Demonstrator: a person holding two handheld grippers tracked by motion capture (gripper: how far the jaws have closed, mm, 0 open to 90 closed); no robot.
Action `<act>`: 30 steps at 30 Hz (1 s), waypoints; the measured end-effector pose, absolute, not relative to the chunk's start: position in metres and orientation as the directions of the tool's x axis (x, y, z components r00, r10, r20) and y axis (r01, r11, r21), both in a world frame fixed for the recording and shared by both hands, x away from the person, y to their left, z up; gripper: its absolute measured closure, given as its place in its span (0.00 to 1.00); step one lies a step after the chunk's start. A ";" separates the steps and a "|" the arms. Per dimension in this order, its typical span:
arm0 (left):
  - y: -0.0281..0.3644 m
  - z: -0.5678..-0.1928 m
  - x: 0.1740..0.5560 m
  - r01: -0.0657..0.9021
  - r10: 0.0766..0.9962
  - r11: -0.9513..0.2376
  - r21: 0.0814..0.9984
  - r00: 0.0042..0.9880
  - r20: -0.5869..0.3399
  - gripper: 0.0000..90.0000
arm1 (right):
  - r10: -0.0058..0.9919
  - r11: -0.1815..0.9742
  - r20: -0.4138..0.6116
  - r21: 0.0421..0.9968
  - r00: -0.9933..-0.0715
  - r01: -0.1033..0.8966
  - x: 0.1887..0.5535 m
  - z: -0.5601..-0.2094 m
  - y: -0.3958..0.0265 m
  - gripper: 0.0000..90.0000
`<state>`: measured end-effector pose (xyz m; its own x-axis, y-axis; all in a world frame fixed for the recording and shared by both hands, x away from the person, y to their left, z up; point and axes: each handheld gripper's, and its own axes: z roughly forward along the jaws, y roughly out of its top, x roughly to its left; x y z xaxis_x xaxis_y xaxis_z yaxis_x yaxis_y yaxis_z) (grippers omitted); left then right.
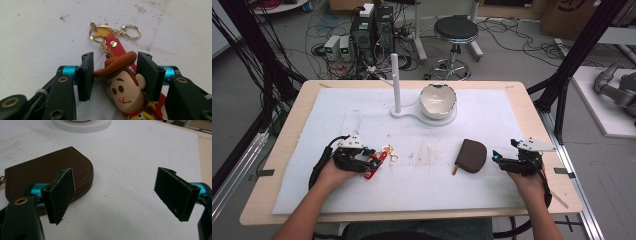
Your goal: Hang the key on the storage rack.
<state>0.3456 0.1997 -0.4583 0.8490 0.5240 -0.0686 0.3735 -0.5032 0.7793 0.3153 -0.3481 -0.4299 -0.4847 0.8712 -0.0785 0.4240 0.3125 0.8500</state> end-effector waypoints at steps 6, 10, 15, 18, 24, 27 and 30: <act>0.200 -0.457 0.346 0.387 0.527 -0.497 0.776 0.846 -0.085 0.57 | 0.871 0.311 -0.076 0.850 -0.485 0.425 0.315 -0.430 -0.348 0.19; 0.201 -0.450 0.345 0.363 0.509 -0.482 0.797 0.857 -0.083 0.58 | 0.872 0.307 -0.071 0.851 -0.485 0.427 0.315 -0.430 -0.349 0.19; 0.205 -0.437 0.343 0.346 0.505 -0.409 0.844 0.857 -0.106 0.58 | 0.870 0.308 -0.071 0.850 -0.487 0.427 0.315 -0.431 -0.348 0.19; 0.207 -0.430 0.343 0.342 0.502 -0.364 0.866 0.855 -0.127 0.58 | 0.871 0.307 -0.070 0.851 -0.486 0.427 0.315 -0.431 -0.348 0.19; 0.207 -0.411 0.343 0.326 0.459 -0.263 0.908 0.870 -0.180 0.58 | 0.870 0.309 -0.070 0.850 -0.489 0.428 0.315 -0.431 -0.347 0.19; 0.205 -0.401 0.344 0.307 0.442 -0.259 0.916 0.881 -0.170 0.58 | 0.869 0.308 -0.068 0.850 -0.491 0.428 0.316 -0.430 -0.347 0.19; 0.206 -0.390 0.347 0.293 0.439 -0.241 0.925 0.883 -0.165 0.58 | 0.869 0.306 -0.066 0.851 -0.490 0.428 0.317 -0.431 -0.347 0.19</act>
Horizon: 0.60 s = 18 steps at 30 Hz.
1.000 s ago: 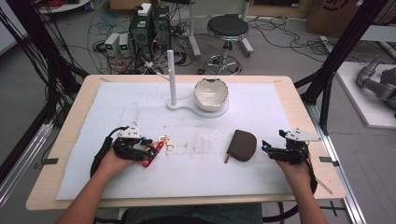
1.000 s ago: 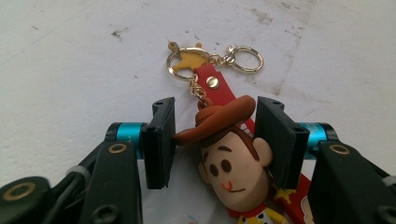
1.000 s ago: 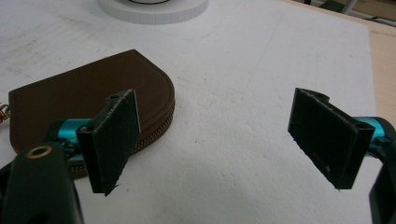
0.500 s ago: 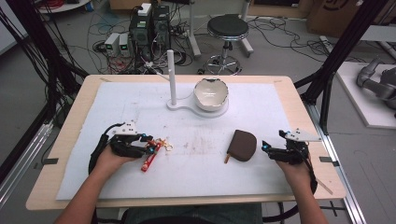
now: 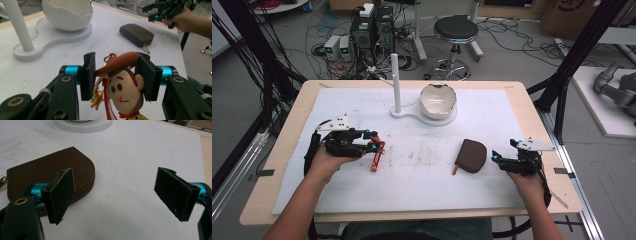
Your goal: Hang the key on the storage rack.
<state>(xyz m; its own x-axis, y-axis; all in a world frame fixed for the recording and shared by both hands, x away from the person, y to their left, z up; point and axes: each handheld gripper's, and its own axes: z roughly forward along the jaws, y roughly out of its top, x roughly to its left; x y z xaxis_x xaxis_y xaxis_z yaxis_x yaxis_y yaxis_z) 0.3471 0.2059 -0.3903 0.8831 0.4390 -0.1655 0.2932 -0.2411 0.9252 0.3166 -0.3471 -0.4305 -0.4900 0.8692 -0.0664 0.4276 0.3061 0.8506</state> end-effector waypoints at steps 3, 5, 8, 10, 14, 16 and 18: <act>0.207 -0.378 0.352 0.280 0.442 -0.225 0.933 0.883 -0.158 0.58 | 0.869 0.307 -0.066 0.850 -0.491 0.428 0.317 -0.431 -0.347 0.19; 0.207 -0.371 0.356 0.275 0.445 -0.214 0.937 0.882 -0.157 0.58 | 0.867 0.308 -0.065 0.849 -0.494 0.429 0.319 -0.431 -0.346 0.19; 0.205 -0.355 0.363 0.251 0.446 -0.224 0.942 0.886 -0.130 0.58 | 0.866 0.312 -0.071 0.851 -0.495 0.423 0.320 -0.431 -0.345 0.19; 0.202 -0.348 0.366 0.245 0.448 -0.226 0.943 0.886 -0.123 0.58 | 0.865 0.312 -0.067 0.848 -0.497 0.428 0.321 -0.431 -0.344 0.19; 0.200 -0.339 0.374 0.235 0.450 -0.220 0.947 0.886 -0.115 0.58 | 0.865 0.311 -0.066 0.849 -0.498 0.427 0.321 -0.431 -0.344 0.19; 0.199 -0.337 0.376 0.233 0.451 -0.216 0.948 0.885 -0.115 0.58 | 0.864 0.312 -0.068 0.849 -0.498 0.426 0.321 -0.431 -0.345 0.19; 0.198 -0.334 0.380 0.233 0.456 -0.207 0.950 0.882 -0.117 0.58 | 0.865 0.310 -0.067 0.850 -0.497 0.425 0.321 -0.431 -0.345 0.19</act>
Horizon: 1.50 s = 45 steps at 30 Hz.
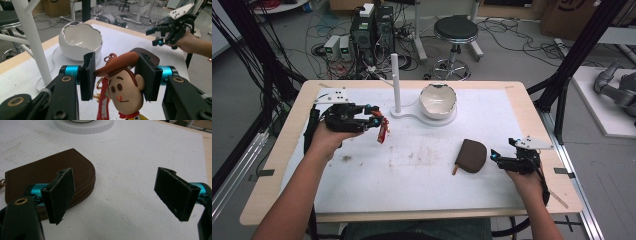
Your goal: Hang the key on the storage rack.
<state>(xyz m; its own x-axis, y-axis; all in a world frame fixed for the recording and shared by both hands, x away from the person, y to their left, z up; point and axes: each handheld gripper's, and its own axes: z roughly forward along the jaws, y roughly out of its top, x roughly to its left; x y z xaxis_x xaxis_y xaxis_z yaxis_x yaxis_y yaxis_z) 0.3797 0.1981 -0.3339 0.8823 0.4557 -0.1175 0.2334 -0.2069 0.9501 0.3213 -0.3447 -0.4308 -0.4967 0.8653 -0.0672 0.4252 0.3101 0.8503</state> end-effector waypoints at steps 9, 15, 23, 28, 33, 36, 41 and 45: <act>0.193 -0.321 0.393 0.226 0.475 -0.206 0.952 0.874 -0.105 0.58 | 0.867 0.305 -0.062 0.851 -0.494 0.428 0.322 -0.431 -0.346 0.19; 0.192 -0.313 0.401 0.228 0.479 -0.196 0.954 0.871 -0.110 0.58 | 0.866 0.306 -0.062 0.850 -0.495 0.429 0.323 -0.432 -0.346 0.19; 0.186 -0.294 0.413 0.206 0.482 -0.203 0.957 0.872 -0.085 0.58 | 0.868 0.303 -0.059 0.849 -0.493 0.432 0.323 -0.432 -0.347 0.19; 0.181 -0.284 0.418 0.195 0.481 -0.201 0.960 0.873 -0.077 0.58 | 0.868 0.302 -0.059 0.851 -0.493 0.430 0.323 -0.432 -0.347 0.19; 0.176 -0.277 0.423 0.191 0.482 -0.190 0.963 0.872 -0.078 0.58 | 0.868 0.303 -0.060 0.850 -0.493 0.430 0.323 -0.433 -0.348 0.19; 0.173 -0.273 0.427 0.191 0.490 -0.196 0.962 0.868 -0.073 0.58 | 0.869 0.300 -0.059 0.852 -0.491 0.429 0.324 -0.433 -0.348 0.19; 0.170 -0.270 0.436 0.196 0.511 -0.187 0.963 0.856 -0.075 0.58 | 0.870 0.299 -0.057 0.850 -0.489 0.433 0.324 -0.433 -0.348 0.19; 0.171 -0.270 0.444 0.206 0.535 -0.178 0.962 0.841 -0.082 0.58 | 0.871 0.299 -0.057 0.850 -0.489 0.433 0.324 -0.433 -0.349 0.19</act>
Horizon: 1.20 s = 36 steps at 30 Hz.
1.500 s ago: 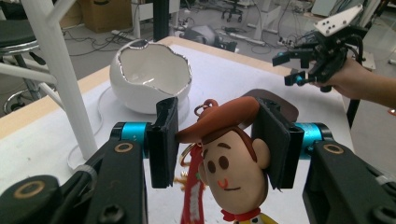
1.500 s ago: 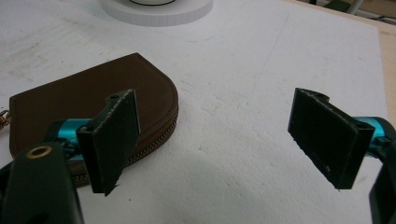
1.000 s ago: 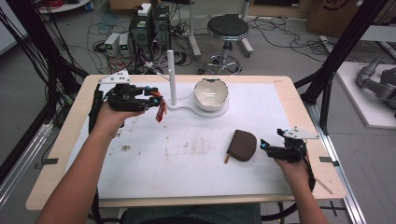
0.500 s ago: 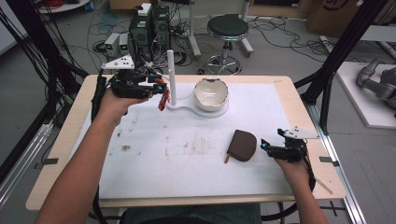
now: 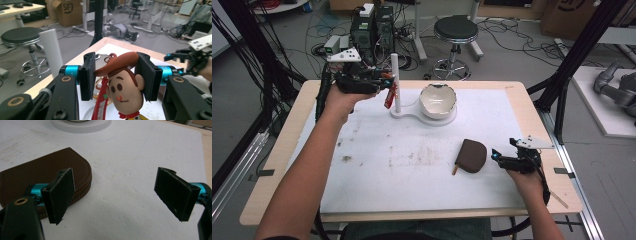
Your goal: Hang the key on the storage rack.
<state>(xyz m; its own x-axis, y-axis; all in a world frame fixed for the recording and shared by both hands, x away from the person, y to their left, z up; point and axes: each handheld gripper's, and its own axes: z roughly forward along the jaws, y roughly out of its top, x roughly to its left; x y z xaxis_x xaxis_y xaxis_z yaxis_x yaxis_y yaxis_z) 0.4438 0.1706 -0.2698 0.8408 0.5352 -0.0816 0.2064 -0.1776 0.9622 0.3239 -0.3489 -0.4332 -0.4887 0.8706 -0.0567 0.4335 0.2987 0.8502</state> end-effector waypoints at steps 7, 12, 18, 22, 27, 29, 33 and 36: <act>0.168 -0.270 0.454 0.218 0.555 -0.163 0.962 0.826 -0.093 0.58 | 0.873 0.292 -0.049 0.849 -0.485 0.441 0.324 -0.434 -0.350 0.19; 0.163 -0.267 0.461 0.213 0.567 -0.164 0.963 0.819 -0.085 0.58 | 0.873 0.292 -0.048 0.848 -0.485 0.442 0.324 -0.434 -0.350 0.19; 0.161 -0.268 0.471 0.228 0.587 -0.159 0.961 0.804 -0.094 0.58 | 0.875 0.291 -0.048 0.848 -0.483 0.444 0.324 -0.435 -0.351 0.19; 0.159 -0.269 0.475 0.230 0.591 -0.161 0.960 0.802 -0.093 0.58 | 0.876 0.287 -0.045 0.848 -0.480 0.446 0.324 -0.435 -0.353 0.19; 0.160 -0.270 0.477 0.235 0.601 -0.158 0.959 0.793 -0.095 0.58 | 0.876 0.287 -0.044 0.848 -0.481 0.446 0.324 -0.435 -0.353 0.19; 0.161 -0.270 0.478 0.236 0.604 -0.156 0.959 0.791 -0.096 0.58 | 0.875 0.288 -0.045 0.848 -0.482 0.445 0.324 -0.435 -0.353 0.19; 0.164 -0.270 0.478 0.237 0.612 -0.153 0.960 0.785 -0.097 0.58 | 0.875 0.289 -0.046 0.848 -0.483 0.444 0.324 -0.435 -0.353 0.19; 0.167 -0.269 0.477 0.237 0.618 -0.148 0.960 0.780 -0.097 0.58 | 0.875 0.289 -0.047 0.849 -0.482 0.443 0.324 -0.435 -0.352 0.19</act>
